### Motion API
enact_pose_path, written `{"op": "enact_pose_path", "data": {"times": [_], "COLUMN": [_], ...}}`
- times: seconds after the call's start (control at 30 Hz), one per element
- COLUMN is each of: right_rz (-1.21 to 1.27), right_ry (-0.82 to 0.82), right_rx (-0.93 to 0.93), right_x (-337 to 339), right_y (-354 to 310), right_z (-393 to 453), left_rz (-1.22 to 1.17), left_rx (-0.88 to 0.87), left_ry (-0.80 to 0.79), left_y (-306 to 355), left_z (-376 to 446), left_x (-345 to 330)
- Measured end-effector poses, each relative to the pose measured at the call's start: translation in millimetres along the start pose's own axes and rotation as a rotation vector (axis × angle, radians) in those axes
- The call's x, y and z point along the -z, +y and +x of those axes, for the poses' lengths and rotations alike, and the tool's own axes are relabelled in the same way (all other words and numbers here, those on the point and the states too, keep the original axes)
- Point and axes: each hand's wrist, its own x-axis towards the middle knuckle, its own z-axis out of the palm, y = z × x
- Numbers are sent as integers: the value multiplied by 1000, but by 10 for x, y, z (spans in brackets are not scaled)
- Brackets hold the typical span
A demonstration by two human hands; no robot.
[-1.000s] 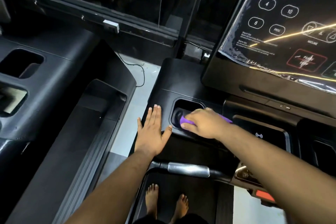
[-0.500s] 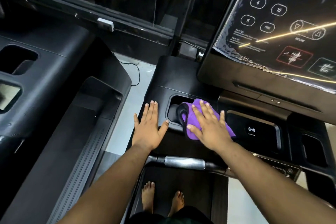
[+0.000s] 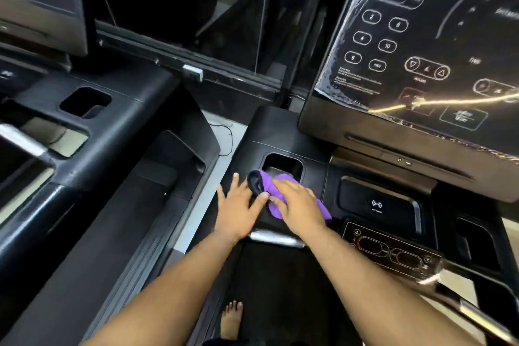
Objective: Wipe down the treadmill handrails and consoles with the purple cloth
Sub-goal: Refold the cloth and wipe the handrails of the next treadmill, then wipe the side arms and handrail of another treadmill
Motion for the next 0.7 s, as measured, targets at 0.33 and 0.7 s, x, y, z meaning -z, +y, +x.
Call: {"op": "enact_pose_path", "data": {"times": [0.33,0.7], "right_rz": [248,890], "right_ry": [25,-539], "right_rx": [326,-36], "right_x": [76,-109], "right_y": [-216,-905], "right_z": [-970,-2101], "left_rz": [-830,-917], "left_rx": [206,362], "left_ry": [278,529], "left_y": [740,783], "left_z": [-1492,-3409], "left_x": [144,418]}}
